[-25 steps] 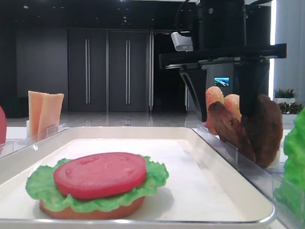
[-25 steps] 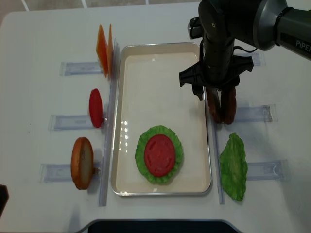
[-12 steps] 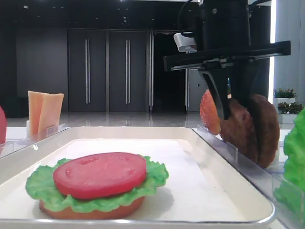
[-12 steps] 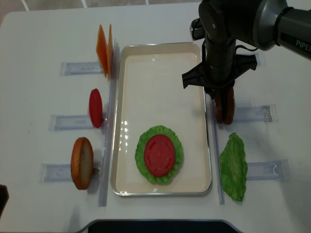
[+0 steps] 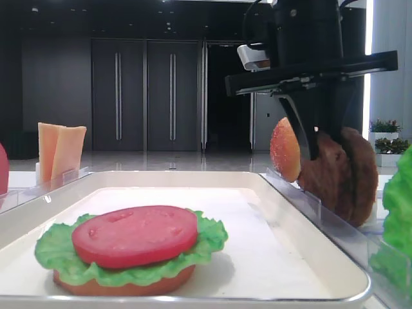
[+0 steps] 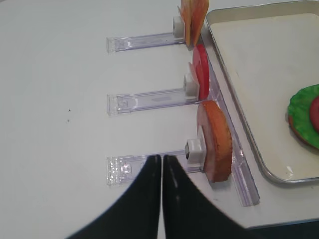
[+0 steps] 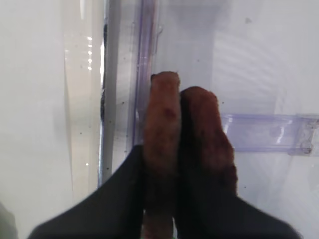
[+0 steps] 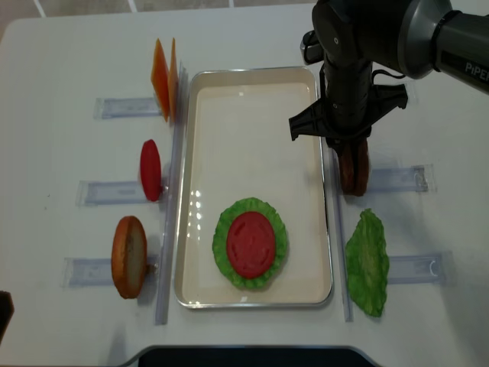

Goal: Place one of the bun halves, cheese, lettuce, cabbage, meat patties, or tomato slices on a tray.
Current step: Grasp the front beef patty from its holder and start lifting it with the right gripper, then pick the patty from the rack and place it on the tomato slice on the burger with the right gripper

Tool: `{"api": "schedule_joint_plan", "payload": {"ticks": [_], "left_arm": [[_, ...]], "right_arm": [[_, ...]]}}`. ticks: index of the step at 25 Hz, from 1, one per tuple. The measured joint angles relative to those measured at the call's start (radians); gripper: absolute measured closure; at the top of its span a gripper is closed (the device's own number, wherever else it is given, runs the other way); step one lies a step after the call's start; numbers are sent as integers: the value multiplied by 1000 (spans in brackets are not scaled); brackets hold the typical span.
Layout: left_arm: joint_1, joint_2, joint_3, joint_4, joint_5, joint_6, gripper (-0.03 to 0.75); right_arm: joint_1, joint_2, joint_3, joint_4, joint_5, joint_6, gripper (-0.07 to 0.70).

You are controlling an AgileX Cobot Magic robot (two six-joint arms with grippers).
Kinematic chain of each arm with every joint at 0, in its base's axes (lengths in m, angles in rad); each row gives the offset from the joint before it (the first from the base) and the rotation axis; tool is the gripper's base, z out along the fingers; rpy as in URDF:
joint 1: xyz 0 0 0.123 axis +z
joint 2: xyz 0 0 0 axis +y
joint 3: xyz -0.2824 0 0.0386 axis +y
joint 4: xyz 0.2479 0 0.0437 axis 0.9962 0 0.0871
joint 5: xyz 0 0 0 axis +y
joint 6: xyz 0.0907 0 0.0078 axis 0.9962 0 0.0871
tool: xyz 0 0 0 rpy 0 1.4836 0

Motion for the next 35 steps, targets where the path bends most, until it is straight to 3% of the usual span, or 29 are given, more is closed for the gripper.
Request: {"api": "schedule_joint_plan", "payload": {"ticks": [13, 19, 24, 26, 35], "left_arm": [[0, 0, 0, 0, 0, 0, 715], [0, 0, 0, 0, 0, 0, 715], [0, 0, 0, 0, 0, 0, 715], [0, 0, 0, 0, 0, 0, 715], [0, 0, 0, 0, 0, 0, 715]], "right_arm": [[0, -175, 0, 21, 20, 0, 480], [0, -271, 0, 86, 21, 0, 480], [44, -364, 53, 110, 4, 0, 480], [70, -395, 104, 139, -41, 3, 480], [141, -505, 371, 346, -396, -29, 480]]}}
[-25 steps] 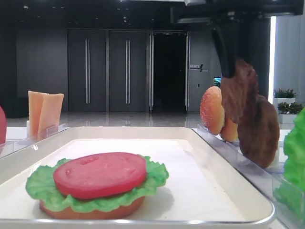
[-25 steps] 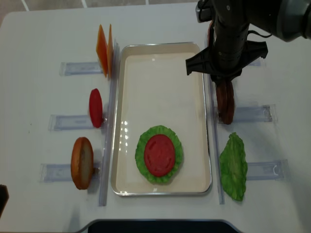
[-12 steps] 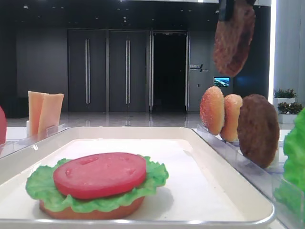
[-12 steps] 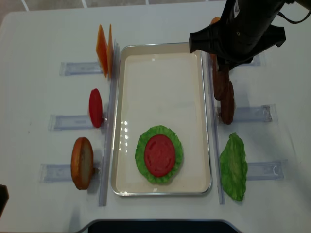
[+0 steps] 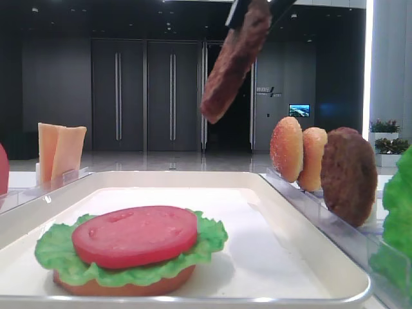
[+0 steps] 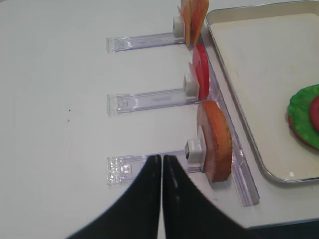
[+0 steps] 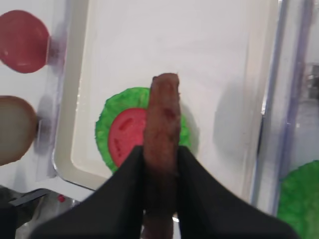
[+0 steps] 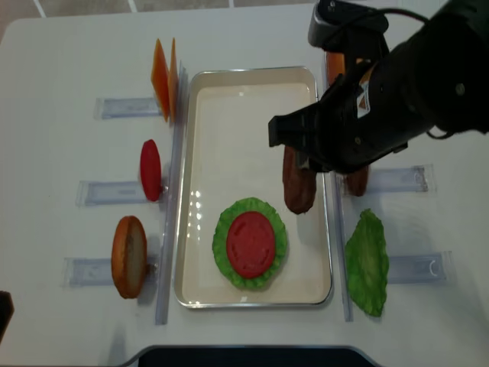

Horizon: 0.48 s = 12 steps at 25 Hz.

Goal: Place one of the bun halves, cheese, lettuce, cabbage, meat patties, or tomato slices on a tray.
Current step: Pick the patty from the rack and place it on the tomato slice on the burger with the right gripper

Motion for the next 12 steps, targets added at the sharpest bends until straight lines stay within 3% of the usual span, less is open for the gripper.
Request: {"api": "schedule_joint_plan", "payload": {"ticks": [6, 12], "left_arm": [[0, 0, 0, 0, 0, 0, 715], [0, 0, 0, 0, 0, 0, 715]], "right_arm": [[46, -1, 106, 176, -193, -116, 480], [49, 15, 135, 364, -274, -276, 480]]}}
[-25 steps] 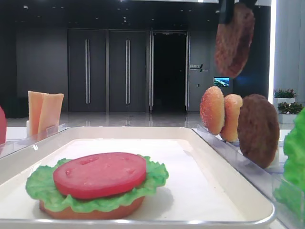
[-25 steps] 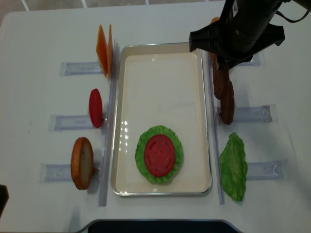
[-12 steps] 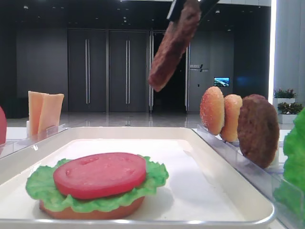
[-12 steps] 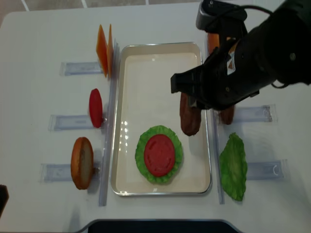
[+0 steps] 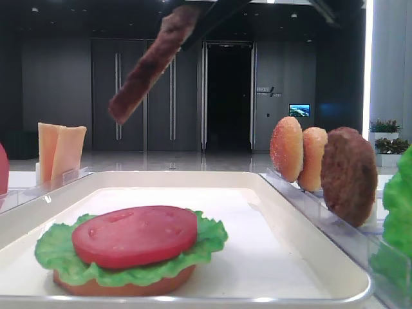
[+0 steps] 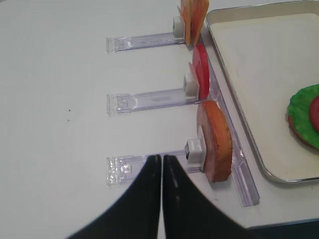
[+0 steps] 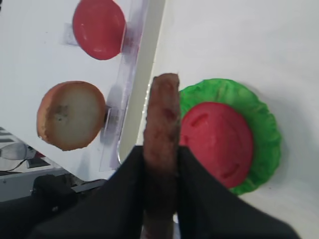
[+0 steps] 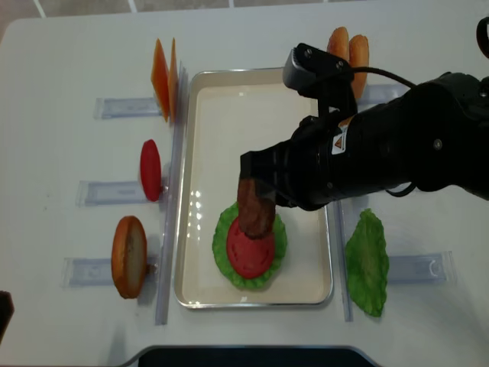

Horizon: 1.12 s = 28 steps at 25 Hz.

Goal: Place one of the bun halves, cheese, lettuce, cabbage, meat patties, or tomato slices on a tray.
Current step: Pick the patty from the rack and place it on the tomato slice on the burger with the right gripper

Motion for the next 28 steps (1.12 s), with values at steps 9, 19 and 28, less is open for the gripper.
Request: {"api": "schedule_joint_plan", "payload": {"ticks": [9, 19, 28], "left_arm": [[0, 0, 0, 0, 0, 0, 715], [0, 0, 0, 0, 0, 0, 715], [0, 0, 0, 0, 0, 0, 715]], "right_arm": [[0, 99, 0, 234, -34, -285, 480], [-89, 168, 2, 365, 43, -447, 480], [-112, 199, 31, 633, 80, -675, 480]]}}
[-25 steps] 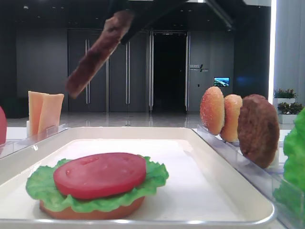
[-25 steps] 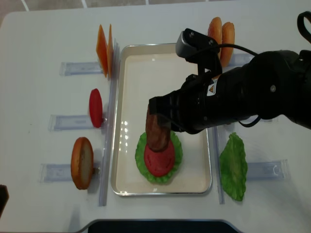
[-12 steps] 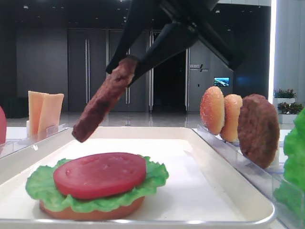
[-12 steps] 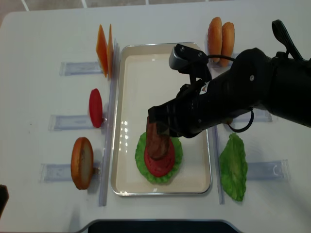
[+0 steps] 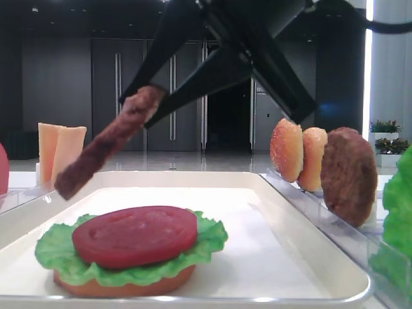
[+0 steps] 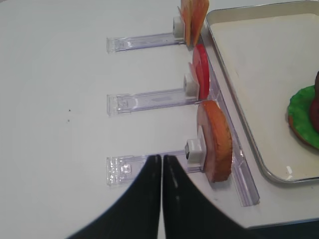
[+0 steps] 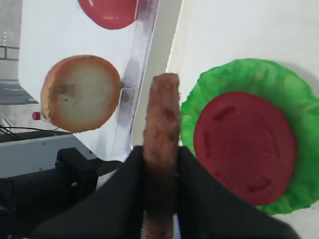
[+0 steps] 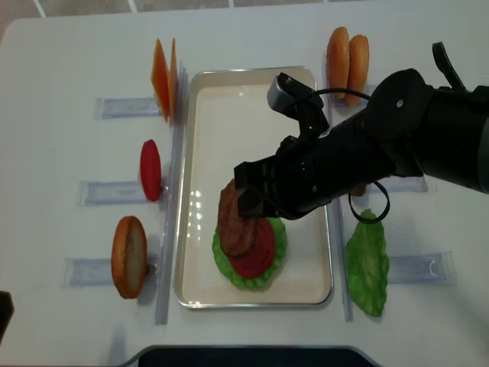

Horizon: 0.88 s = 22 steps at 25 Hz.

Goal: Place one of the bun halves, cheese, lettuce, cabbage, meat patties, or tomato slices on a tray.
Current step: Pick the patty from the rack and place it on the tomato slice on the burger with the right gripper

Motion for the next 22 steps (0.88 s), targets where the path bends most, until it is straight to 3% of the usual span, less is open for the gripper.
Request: {"api": "schedule_joint_plan", "payload": {"ticks": [9, 22], "left_arm": [[0, 0, 0, -1, 0, 9, 715], [0, 0, 0, -1, 0, 8, 715]], "right_arm": [[-20, 59, 24, 103, 20, -103, 480], [-45, 59, 24, 116, 25, -108, 482]]}}
